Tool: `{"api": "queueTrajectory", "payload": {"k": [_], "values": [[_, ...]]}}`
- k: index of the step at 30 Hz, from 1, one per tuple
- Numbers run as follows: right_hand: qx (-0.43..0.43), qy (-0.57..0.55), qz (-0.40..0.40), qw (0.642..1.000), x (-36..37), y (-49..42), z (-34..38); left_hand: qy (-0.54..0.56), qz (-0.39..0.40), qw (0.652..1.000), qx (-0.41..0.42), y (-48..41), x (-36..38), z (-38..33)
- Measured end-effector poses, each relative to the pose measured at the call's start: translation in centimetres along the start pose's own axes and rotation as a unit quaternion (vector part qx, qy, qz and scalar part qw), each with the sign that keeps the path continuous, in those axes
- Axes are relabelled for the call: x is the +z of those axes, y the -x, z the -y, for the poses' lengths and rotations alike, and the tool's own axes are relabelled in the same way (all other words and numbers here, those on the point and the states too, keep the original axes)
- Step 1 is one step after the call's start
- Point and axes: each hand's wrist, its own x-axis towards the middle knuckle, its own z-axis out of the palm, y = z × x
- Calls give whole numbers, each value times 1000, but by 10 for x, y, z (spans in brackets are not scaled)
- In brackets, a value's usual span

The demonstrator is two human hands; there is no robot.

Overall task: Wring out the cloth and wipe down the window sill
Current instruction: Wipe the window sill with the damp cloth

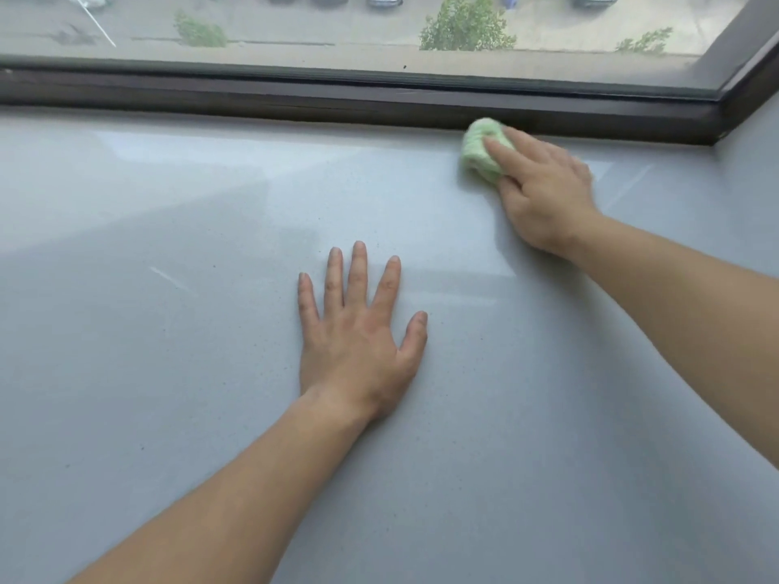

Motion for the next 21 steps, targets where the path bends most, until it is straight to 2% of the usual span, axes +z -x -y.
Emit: {"api": "queueTrajectory", "payload": {"k": [2, 6, 10, 12, 15, 17, 21], "values": [[8, 15, -19, 1000, -1, 15, -8, 1, 0, 1000, 2, 0, 0, 0], [-39, 8, 15, 999, -5, 38, -32, 3, -1, 1000, -1, 1, 0, 2], [111, 15, -41, 993, -15, 16, -55, 4, -5, 1000, 0, 1, 1, 0], [127, 12, -49, 991, -9, 27, -39, 6, -6, 1000, 1, 1, 1, -1], [28, 8, -15, 999, -4, 66, -28, 7, -11, 1000, -1, 1, 1, 0], [-21, 9, 3, 1000, -12, 71, -46, 3, -12, 1000, -1, 1, 1, 0], [99, 7, -40, 994, -18, 51, -66, -1, -12, 1000, 0, 0, 2, 0]]}}
